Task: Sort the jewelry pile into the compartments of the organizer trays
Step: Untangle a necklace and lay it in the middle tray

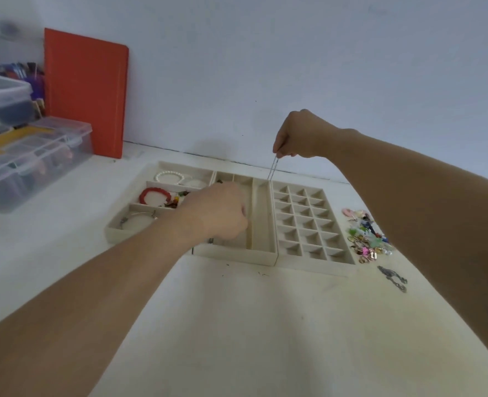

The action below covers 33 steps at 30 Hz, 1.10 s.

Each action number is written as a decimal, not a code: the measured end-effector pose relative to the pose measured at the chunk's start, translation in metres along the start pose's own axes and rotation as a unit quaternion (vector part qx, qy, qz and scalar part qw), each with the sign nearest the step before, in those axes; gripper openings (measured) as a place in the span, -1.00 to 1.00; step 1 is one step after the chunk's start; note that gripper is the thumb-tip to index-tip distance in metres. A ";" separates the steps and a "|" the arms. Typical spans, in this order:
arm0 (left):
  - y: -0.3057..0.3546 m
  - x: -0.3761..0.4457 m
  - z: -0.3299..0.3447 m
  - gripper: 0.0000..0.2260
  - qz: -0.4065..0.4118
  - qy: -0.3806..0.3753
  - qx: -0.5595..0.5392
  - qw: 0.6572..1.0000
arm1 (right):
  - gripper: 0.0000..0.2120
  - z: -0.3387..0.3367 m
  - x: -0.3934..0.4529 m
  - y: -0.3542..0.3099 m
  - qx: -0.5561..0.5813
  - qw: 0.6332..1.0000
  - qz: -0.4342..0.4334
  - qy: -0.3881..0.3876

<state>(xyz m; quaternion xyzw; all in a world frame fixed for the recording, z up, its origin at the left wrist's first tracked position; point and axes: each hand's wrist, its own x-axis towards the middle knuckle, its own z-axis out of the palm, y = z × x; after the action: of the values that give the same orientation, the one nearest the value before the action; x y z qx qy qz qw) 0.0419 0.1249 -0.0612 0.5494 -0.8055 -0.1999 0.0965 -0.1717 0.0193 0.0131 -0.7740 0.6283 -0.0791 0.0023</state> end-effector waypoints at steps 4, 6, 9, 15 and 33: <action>0.008 -0.004 0.009 -0.91 -0.009 0.023 0.067 0.997 | -0.89 0.017 0.012 -0.020 -0.002 1.000 -0.021 -0.009; 0.008 -0.004 0.012 -0.95 -0.018 0.015 0.082 0.996 | -0.88 0.026 0.017 -0.028 -0.003 0.999 -0.032 -0.009; 0.007 -0.005 0.016 -0.84 -0.024 0.000 0.098 0.995 | -0.86 0.038 0.022 -0.033 -0.003 0.999 -0.029 -0.020; 0.009 -0.003 0.020 -0.82 -0.033 -0.006 0.118 0.992 | -0.87 0.060 0.023 -0.042 -0.012 0.998 -0.042 -0.041; 0.007 0.004 0.026 -0.84 -0.054 -0.003 0.089 0.995 | -0.91 0.080 0.024 -0.046 -0.074 0.995 0.068 -0.020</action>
<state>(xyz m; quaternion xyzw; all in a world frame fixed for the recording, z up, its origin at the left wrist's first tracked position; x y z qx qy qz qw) 0.0250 0.1286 -0.0817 0.5983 -0.7892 -0.1343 0.0341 -0.1118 -0.0017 -0.0586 -0.7292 0.6831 -0.0164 -0.0372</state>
